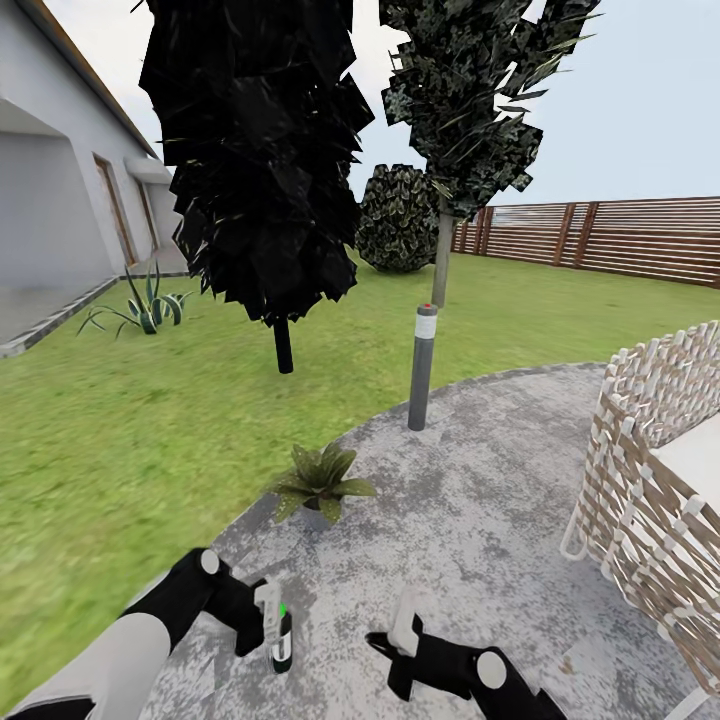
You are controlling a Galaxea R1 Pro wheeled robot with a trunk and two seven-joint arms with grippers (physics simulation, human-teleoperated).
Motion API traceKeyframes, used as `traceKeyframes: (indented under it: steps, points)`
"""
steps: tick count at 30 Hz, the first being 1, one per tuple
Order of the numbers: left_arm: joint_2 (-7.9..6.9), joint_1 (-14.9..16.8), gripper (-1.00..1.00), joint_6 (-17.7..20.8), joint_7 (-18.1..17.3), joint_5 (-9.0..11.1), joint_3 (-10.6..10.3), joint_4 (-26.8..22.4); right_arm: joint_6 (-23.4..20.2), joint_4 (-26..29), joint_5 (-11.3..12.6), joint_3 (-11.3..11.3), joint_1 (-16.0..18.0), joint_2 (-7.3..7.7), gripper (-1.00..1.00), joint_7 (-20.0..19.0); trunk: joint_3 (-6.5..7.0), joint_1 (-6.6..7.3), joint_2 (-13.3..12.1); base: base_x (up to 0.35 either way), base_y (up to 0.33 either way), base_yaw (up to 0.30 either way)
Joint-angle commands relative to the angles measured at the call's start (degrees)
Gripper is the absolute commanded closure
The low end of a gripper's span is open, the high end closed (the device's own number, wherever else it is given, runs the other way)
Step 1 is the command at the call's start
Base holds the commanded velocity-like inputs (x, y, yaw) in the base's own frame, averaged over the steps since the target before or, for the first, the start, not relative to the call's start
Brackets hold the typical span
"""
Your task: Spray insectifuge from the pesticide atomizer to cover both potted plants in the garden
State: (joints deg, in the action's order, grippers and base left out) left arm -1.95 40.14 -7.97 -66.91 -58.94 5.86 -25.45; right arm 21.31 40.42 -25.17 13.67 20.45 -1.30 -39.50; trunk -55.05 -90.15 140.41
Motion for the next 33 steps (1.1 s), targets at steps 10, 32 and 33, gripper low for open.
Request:
traceKeyframes:
  steps: [10,32,33]
  points:
    - [1.71,-0.94,1.00,-3.41,0.96,-0.59,-4.16,0.05,0.26,2.09,-0.59,-0.10,0.04,-0.65,1.00,-0.05,-0.06,0.01,0.02,0.000,0.000,0.000]
    - [4.13,-1.11,1.00,-10.12,2.94,-0.21,-6.30,1.81,0.23,2.12,-0.76,-0.20,0.11,-2.64,1.00,-0.05,-0.06,0.01,0.02,0.000,0.000,0.000]
    - [4.45,-1.11,1.00,-10.18,2.89,-0.25,-6.32,1.81,0.23,2.12,-0.76,-0.21,0.11,-2.60,1.00,-0.05,-0.06,0.01,0.02,0.000,0.000,0.000]
